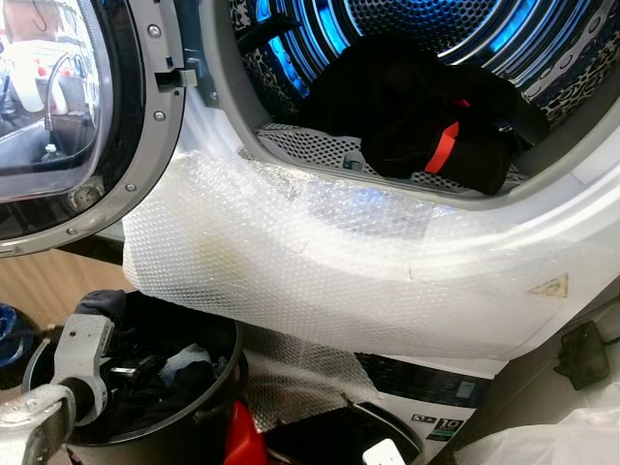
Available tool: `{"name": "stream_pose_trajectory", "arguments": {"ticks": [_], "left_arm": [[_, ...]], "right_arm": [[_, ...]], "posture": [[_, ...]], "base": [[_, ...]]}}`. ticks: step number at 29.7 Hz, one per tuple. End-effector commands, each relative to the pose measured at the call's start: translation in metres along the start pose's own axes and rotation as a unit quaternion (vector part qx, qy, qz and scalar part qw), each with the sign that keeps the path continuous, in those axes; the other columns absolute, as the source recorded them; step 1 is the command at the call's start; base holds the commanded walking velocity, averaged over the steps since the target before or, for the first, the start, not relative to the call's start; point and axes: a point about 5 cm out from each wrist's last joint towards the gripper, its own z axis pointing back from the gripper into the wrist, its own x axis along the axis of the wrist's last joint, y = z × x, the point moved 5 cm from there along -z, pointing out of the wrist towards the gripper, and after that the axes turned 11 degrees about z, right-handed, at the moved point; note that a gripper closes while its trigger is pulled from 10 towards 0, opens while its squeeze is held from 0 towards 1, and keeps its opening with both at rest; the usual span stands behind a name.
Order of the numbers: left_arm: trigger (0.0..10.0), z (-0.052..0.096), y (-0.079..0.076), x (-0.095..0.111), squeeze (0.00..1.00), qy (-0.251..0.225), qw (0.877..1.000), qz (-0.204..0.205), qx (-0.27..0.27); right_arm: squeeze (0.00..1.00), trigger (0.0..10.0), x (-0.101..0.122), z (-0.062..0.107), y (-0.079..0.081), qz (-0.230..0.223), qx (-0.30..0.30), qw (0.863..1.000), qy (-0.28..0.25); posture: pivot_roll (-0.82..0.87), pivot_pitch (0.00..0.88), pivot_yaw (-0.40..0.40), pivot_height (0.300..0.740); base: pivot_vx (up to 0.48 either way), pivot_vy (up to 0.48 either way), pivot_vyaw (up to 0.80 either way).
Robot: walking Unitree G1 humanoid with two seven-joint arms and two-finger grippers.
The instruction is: Clothes washing
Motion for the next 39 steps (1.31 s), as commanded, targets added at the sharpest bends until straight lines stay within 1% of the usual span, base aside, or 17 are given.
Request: {"name": "stream_pose_trajectory", "arguments": {"ticks": [1, 3, 4, 6, 7, 9, 10, 11, 13, 14, 21, 24, 29, 30, 34, 37, 39], "left_arm": [[10.0, 0.002, -0.006, -0.001, 0.00, 0.010, 1.000, -0.008, -0.017], [10.0, 0.024, -0.012, 0.009, 0.00, 0.023, 0.998, -0.032, -0.050], [10.0, 0.024, -0.012, 0.009, 0.00, 0.023, 0.998, -0.032, -0.050], [10.0, 0.037, -0.021, 0.012, 0.00, 0.047, 0.994, -0.050, -0.088], [10.0, 0.039, -0.022, 0.008, 0.00, 0.065, 0.992, -0.050, -0.100], [10.0, 0.039, -0.022, 0.008, 0.00, 0.065, 0.992, -0.050, -0.100], [10.0, 0.030, -0.022, -0.003, 0.00, 0.084, 0.991, -0.019, -0.107], [10.0, 0.030, -0.022, -0.003, 0.00, 0.084, 0.991, -0.019, -0.107], [10.0, 0.019, -0.023, -0.011, 0.00, 0.092, 0.989, 0.023, -0.112], [10.0, 0.015, -0.021, -0.016, 0.00, 0.100, 0.989, 0.033, -0.107], [10.0, 0.009, -0.014, -0.019, 0.00, 0.118, 0.987, 0.044, -0.095], [10.0, 0.004, -0.012, -0.021, 0.00, 0.121, 0.986, 0.066, -0.089], [10.0, 0.000, -0.012, -0.027, 0.00, 0.135, 0.984, 0.081, -0.086], [10.0, -0.001, -0.009, -0.034, 0.00, 0.153, 0.981, 0.088, -0.078], [10.0, -0.002, -0.004, -0.044, 0.00, 0.178, 0.976, 0.102, -0.076], [10.0, -0.001, 0.000, -0.059, 0.00, 0.213, 0.971, 0.089, -0.067], [10.0, 0.003, 0.001, -0.073, 0.00, 0.250, 0.963, 0.077, -0.066]], "right_arm": [[0.00, 10.0, -0.001, 0.000, 0.000, 0.005, 0.002, 1.000, 0.003], [0.00, 10.0, 0.000, 0.000, 0.003, 0.004, 0.006, 1.000, 0.003], [0.00, 10.0, 0.000, 0.000, 0.003, 0.004, 0.006, 1.000, 0.003], [0.00, 10.0, 0.001, -0.001, 0.007, 0.007, 0.013, 1.000, 0.004], [0.00, 10.0, 0.001, -0.001, 0.008, 0.010, 0.016, 1.000, 0.004], [0.00, 10.0, 0.001, -0.001, 0.008, 0.010, 0.016, 1.000, 0.004], [0.00, 10.0, 0.003, -0.001, 0.008, 0.015, 0.019, 1.000, 0.002], [0.00, 10.0, 0.003, -0.001, 0.008, 0.015, 0.019, 1.000, 0.002], [0.00, 10.0, 0.005, -0.002, 0.005, 0.017, 0.016, 1.000, 0.001], [0.00, 10.0, 0.005, -0.002, 0.003, 0.017, 0.014, 1.000, 0.000], [0.00, 10.0, 0.001, -0.001, -0.005, 0.016, 0.004, 1.000, 0.004], [0.00, 10.0, -0.005, 0.001, -0.007, 0.014, 0.000, 1.000, 0.010], [0.00, 10.0, -0.008, 0.002, -0.008, 0.012, -0.002, 1.000, 0.014], [0.00, 10.0, -0.009, 0.002, -0.008, 0.010, -0.002, 1.000, 0.014], [0.00, 10.0, -0.009, 0.002, -0.006, 0.010, -0.001, 1.000, 0.015], [0.00, 10.0, -0.009, 0.002, -0.004, 0.012, 0.001, 1.000, 0.015], [0.00, 10.0, -0.009, 0.002, -0.004, 0.012, 0.002, 1.000, 0.015]], "posture": [[0.26, 0.000, -0.044, 0.740], [0.29, 0.000, -0.040, 0.740], [0.29, 0.000, -0.040, 0.740], [0.29, 0.000, -0.042, 0.740], [0.30, 0.000, -0.044, 0.740], [0.30, 0.000, -0.044, 0.740], [0.30, 0.000, -0.047, 0.740], [0.30, 0.000, -0.047, 0.740], [0.29, 0.000, -0.049, 0.740], [0.28, 0.000, -0.052, 0.740], [0.26, 0.000, -0.056, 0.740], [0.25, 0.000, -0.054, 0.740], [0.24, 0.000, -0.050, 0.740], [0.24, 0.000, -0.046, 0.740], [0.24, 0.000, -0.044, 0.740], [0.24, 0.000, -0.042, 0.740], [0.24, 0.000, -0.036, 0.740]], "base": [[0.000, 0.000, 0.00], [0.000, 0.000, 0.00], [0.000, 0.000, 0.00], [0.000, 0.000, 0.00], [0.000, 0.000, 0.00], [0.000, 0.000, 0.00], [0.000, 0.000, 0.00], [0.000, 0.000, 0.00], [0.000, 0.000, 0.00], [0.000, 0.000, 0.00], [0.000, 0.000, 0.00], [0.000, 0.000, 0.00], [0.000, 0.000, 0.00], [0.000, 0.000, 0.00], [0.000, 0.000, 0.00], [0.000, 0.000, 0.00], [0.000, 0.000, 0.00]]}}
